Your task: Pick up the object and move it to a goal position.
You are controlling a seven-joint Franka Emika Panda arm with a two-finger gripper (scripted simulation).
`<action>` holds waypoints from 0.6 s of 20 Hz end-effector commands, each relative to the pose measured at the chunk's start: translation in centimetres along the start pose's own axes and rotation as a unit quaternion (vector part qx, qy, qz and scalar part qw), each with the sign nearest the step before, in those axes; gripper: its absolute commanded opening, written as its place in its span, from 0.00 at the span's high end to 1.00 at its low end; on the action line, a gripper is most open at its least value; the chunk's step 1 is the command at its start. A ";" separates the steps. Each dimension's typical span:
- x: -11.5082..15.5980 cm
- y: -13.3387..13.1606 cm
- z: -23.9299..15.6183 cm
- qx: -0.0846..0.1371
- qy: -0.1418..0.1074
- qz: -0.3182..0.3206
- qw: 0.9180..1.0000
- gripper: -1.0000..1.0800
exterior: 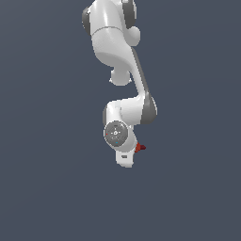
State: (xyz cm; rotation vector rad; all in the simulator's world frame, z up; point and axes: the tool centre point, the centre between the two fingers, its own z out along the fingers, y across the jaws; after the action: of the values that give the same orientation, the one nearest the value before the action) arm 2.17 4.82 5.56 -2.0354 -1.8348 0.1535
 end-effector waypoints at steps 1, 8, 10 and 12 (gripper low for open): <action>0.8 0.1 -2.0 -0.017 0.002 -0.013 1.000 1.00; 3.9 -0.5 -9.2 -0.078 0.008 -0.065 0.995 1.00; 4.9 -1.1 -11.7 -0.100 0.010 -0.083 0.991 1.00; 6.0 -1.8 -14.4 -0.123 0.013 -0.102 0.987 1.00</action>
State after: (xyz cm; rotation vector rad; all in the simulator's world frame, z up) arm 5.79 7.30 18.03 -1.9843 -2.0776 -0.1132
